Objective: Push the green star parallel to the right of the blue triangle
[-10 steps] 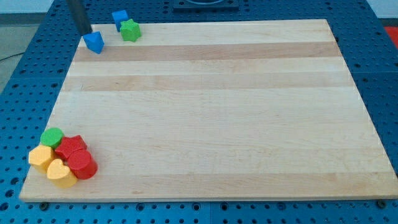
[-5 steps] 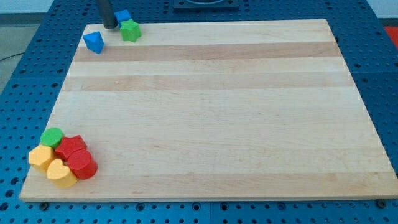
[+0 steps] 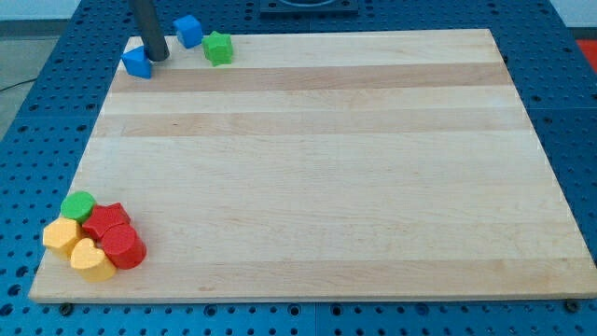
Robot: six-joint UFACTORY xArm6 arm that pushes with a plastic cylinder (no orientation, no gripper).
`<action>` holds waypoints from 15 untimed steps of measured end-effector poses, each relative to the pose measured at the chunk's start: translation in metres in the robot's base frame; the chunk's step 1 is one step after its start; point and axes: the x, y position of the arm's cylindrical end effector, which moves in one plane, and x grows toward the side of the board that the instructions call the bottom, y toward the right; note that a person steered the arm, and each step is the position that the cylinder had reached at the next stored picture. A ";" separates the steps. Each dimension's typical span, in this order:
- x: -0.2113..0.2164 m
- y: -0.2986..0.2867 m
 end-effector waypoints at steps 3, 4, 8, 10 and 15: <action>-0.043 -0.029; -0.043 -0.020; -0.008 0.051; 0.003 0.021; -0.041 0.034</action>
